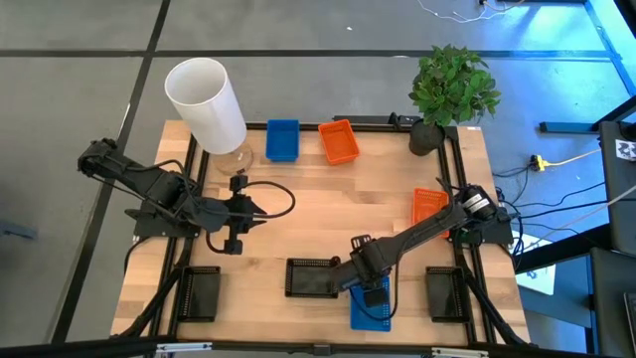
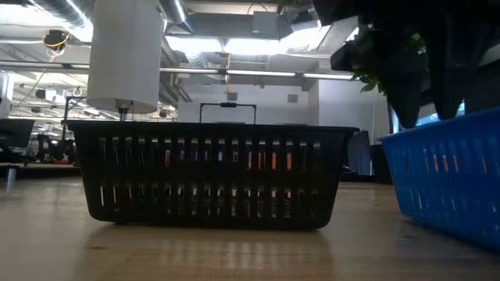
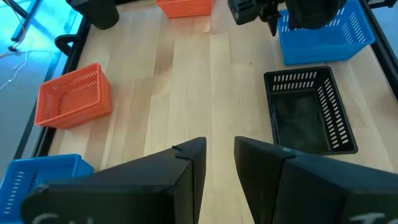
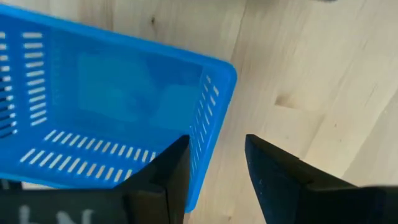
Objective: Stack baskets by color
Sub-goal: Stack the blue basket on top of the blue basket on the table
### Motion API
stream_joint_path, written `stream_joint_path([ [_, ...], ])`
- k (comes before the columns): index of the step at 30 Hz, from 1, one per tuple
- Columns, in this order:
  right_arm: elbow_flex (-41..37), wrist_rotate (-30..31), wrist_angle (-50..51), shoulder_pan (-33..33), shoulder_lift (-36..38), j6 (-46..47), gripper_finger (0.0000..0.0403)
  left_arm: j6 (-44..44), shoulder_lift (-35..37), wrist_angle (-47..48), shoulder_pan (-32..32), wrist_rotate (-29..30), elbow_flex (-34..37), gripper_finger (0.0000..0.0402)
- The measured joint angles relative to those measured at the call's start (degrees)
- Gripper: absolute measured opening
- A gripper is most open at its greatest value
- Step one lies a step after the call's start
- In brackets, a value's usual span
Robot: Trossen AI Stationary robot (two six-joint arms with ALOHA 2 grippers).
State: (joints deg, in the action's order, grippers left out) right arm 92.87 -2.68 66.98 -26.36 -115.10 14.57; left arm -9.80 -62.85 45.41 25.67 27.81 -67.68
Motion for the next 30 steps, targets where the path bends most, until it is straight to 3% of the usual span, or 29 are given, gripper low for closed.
stream_joint_path([
  [15, -10.11, -1.46, -12.39, 0.10, 0.01, -1.40, 0.0149, -0.04, 0.00, 0.00, -0.01, 0.00, 0.00, 0.0076],
  [18, -10.85, -1.94, -12.94, 0.59, 0.01, 0.25, 0.0110, -0.07, 0.00, 0.00, -0.02, 0.00, 0.00, 0.0076],
  [22, -10.76, -2.21, -13.46, 1.56, 0.01, -0.13, 0.0017, -0.11, 0.00, 0.02, -0.02, 0.00, 0.00, 0.0076],
  [30, -10.37, -1.54, -10.55, 3.41, 1.94, 2.44, 0.0003, -0.33, -0.02, 0.00, -0.01, 0.00, 0.00, 0.0076],
])
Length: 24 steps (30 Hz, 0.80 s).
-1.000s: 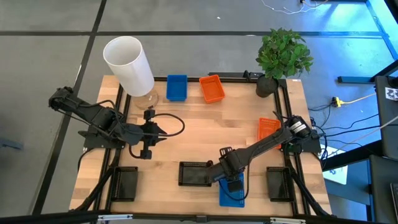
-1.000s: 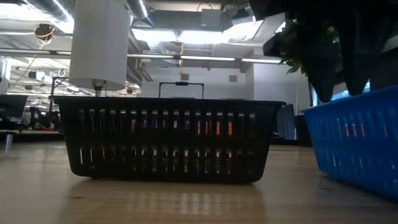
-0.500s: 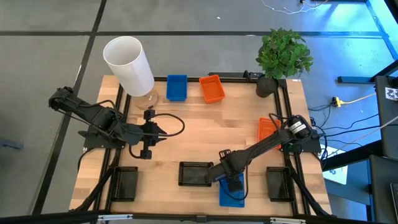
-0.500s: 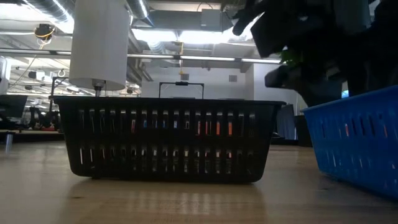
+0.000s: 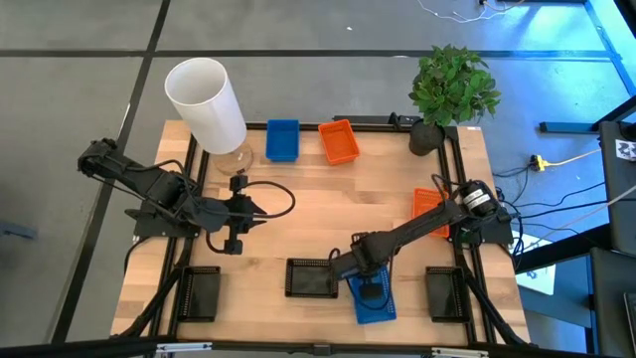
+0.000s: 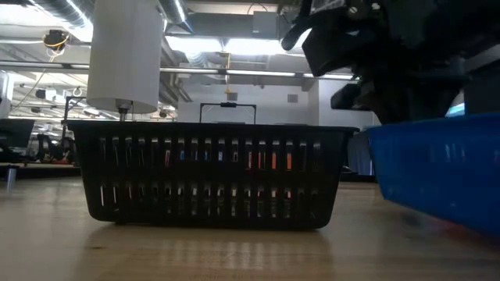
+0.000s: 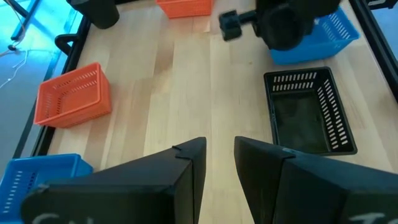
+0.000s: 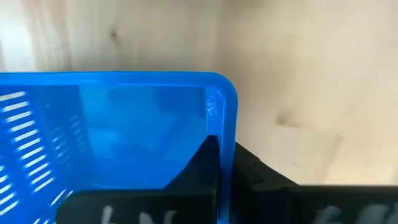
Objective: Stack baskets by color
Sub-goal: Stack the blue basket on top of the blue basket on the table
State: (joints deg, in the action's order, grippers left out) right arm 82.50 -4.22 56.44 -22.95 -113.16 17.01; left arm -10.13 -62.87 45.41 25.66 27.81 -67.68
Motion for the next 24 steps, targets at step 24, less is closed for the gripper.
stream_joint_path([
  [24, 27.06, 12.84, 13.69, 25.68, 10.00, -5.73, 0.0000, 5.45, 0.00, 0.04, -0.44, 6.48, 0.00, 0.0076],
])
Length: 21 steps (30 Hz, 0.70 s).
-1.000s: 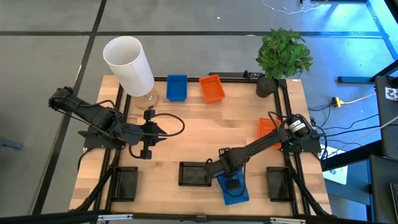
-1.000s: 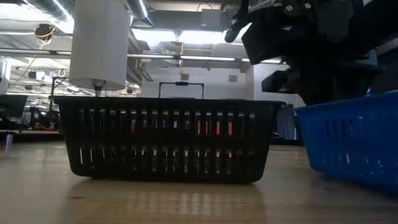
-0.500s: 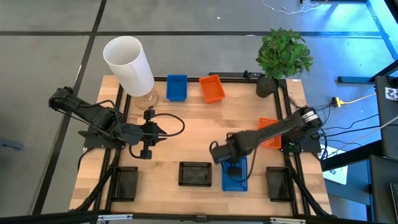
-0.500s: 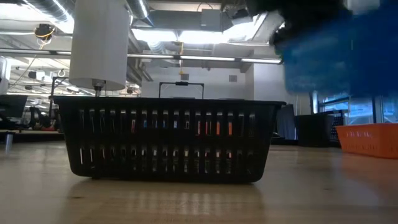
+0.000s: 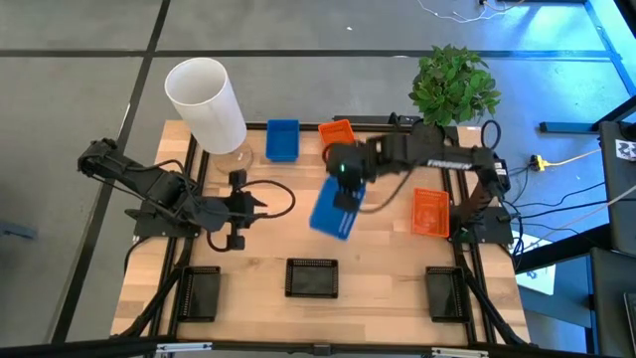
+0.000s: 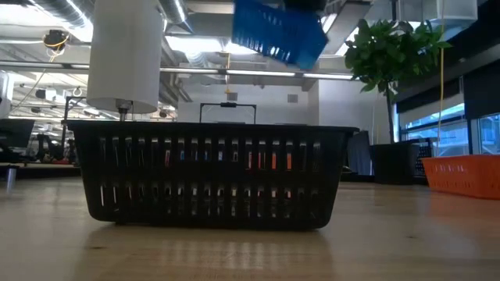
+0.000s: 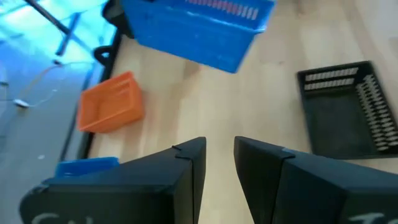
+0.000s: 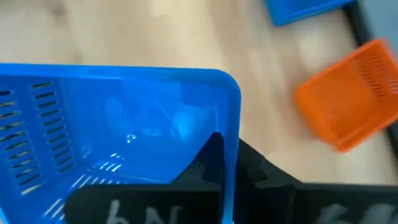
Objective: Stack baskets by color
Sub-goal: Stack the blue basket on top of the blue basket on the table
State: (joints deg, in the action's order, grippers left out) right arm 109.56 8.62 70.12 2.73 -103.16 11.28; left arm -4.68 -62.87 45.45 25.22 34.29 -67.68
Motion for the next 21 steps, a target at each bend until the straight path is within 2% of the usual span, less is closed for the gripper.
stream_joint_path([
  [7, 0.28, 4.00, -3.90, 7.07, -0.03, -2.65, 0.0000, 14.00, -0.12, -0.80, -3.10, 0.78, 0.00, 0.0076],
  [11, 0.28, 5.51, -6.78, 9.47, -0.03, -3.20, 0.0000, 23.26, -0.44, -5.33, -5.75, 1.62, 0.02, 0.0076],
  [18, 0.28, 5.43, -9.15, 10.64, -0.03, -5.62, 0.0000, 43.87, -2.42, -13.81, -10.06, -1.31, -0.02, 0.0076],
  [21, 0.28, 5.43, -9.22, 10.62, -0.03, -5.61, 0.0000, 49.77, -4.25, -17.04, -11.97, -2.62, 0.08, 0.0076],
])
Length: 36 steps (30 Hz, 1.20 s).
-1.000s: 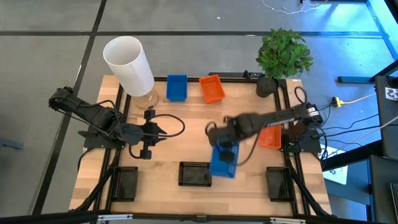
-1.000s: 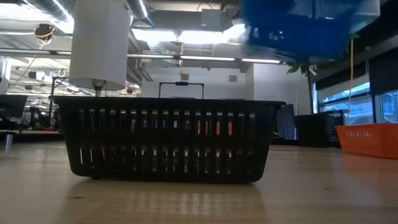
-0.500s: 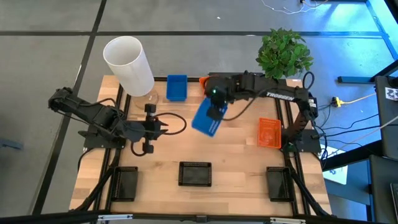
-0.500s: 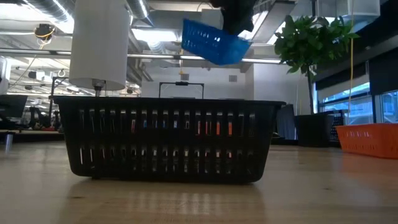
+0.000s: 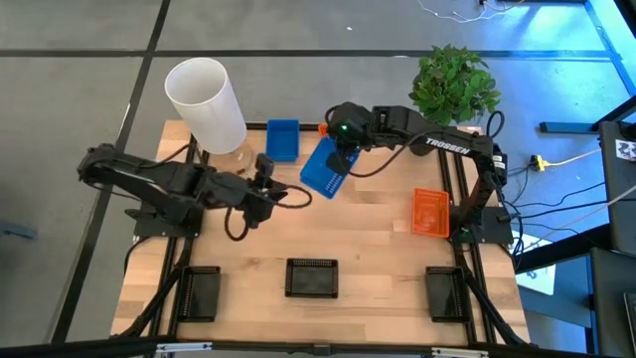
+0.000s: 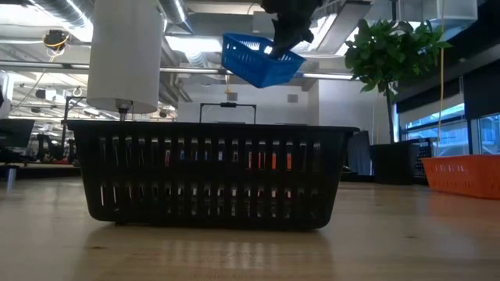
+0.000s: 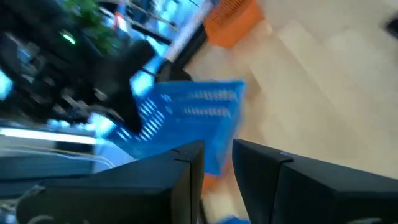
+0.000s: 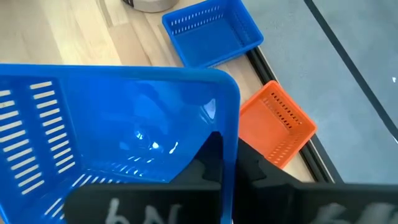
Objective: Stack baskets by color
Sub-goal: Stack the blue basket on top of the blue basket on the table
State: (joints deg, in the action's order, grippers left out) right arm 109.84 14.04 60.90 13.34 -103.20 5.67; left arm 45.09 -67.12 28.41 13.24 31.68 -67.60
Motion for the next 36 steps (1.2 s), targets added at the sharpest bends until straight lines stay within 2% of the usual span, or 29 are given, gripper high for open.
stream_joint_path([
  [5, 0.00, -0.09, -0.67, 0.00, 0.00, -0.02, 0.0000, 4.79, -3.65, -3.62, -2.61, -1.82, -0.06, 0.0076],
  [17, 0.00, -0.08, -1.24, 0.00, -0.02, -1.46, 0.0000, 5.13, -8.61, -5.68, -4.84, -4.14, -0.02, 0.0076],
  [21, 0.00, -0.09, -1.44, 0.00, -0.02, -1.60, 0.0000, 5.14, -9.82, -5.51, -4.74, -2.98, -0.06, 0.0076],
  [28, 0.01, -0.08, -1.42, 0.00, -0.02, -1.89, 0.0000, 5.15, -10.57, -5.29, -4.77, 2.62, -0.08, 0.0076],
  [36, 0.00, -0.09, -1.40, 0.00, -0.02, -2.97, 0.0000, 5.02, -11.60, -5.40, -4.90, 3.75, -0.10, 0.0076],
])
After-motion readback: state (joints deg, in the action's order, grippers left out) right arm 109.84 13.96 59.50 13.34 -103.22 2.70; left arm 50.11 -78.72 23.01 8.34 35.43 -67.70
